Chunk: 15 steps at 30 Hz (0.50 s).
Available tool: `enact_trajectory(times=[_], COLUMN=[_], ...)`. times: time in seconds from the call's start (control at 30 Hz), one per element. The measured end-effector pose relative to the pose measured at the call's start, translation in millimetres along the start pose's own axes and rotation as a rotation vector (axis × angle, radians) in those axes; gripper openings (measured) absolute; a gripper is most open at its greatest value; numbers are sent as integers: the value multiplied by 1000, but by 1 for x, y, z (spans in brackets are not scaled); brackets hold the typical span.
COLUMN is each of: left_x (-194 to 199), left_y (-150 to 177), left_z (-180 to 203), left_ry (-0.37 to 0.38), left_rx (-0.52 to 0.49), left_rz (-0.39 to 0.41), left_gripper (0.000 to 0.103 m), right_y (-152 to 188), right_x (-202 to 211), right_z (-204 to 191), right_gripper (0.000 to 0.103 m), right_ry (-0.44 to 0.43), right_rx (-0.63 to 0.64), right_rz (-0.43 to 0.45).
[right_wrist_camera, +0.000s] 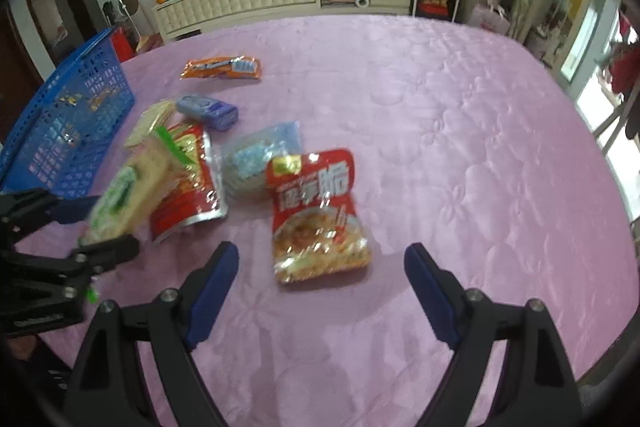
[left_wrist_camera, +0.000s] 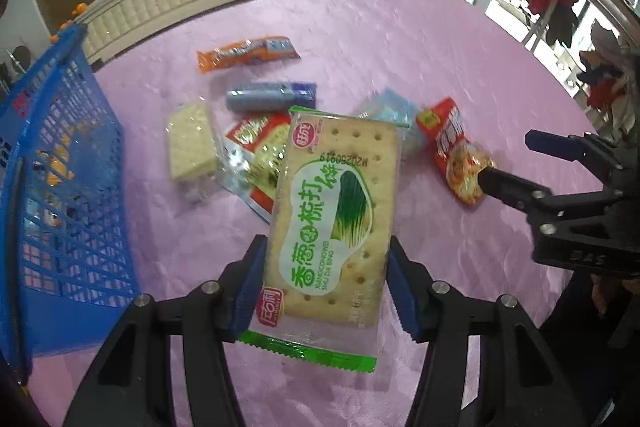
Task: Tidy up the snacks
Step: 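Close the left tool on the cracker pack while the right tool grips the red snack bag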
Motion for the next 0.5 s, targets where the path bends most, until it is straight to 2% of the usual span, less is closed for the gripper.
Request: enact_trajectory(times=[0.13, 0.23, 0.5], left_x=[-11, -20, -31], left_y=[-16, -18, -21], left_z=[-9, -9, -9], left_ry=[-19, 4, 17], left_rx=[44, 78, 77], left_rz=[-1, -10, -27], left_gripper=[55, 55, 55], right_y=[-5, -8, -7], right_x=[-18, -31, -51], right_z=[4, 3, -3], right_gripper=[88, 88, 87], right_ry=[-8, -22, -28], right_rx=[-3, 0, 44], right_rz=[-29, -46, -68])
Point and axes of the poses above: each gripper's, at about its wrist camera, not at the fingertips, and x roughly against the way its jaws point, z to its right, y to its underside, the point moved 7 cm from there along -x, roughly the way its jaws point, and after that the axes turned 9 degrees about z, right-handed, at the moved point
